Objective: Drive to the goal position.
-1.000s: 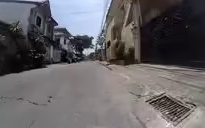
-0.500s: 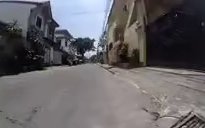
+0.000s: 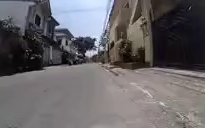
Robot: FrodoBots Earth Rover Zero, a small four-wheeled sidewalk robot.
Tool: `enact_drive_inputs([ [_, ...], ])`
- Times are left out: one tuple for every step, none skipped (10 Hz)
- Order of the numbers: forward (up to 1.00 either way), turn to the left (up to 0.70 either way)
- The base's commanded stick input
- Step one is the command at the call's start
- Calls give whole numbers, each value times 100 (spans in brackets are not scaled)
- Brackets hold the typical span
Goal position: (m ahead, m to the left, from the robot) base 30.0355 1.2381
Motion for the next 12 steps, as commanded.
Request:
enact_drive_inputs([
  [100,0],
  [100,0],
  [100,0],
  [100,0],
  [100,0],
  [100,0],
  [100,0],
  [100,0],
  [100,0],
  [100,-2],
  [100,-3],
  [100,-3],
])
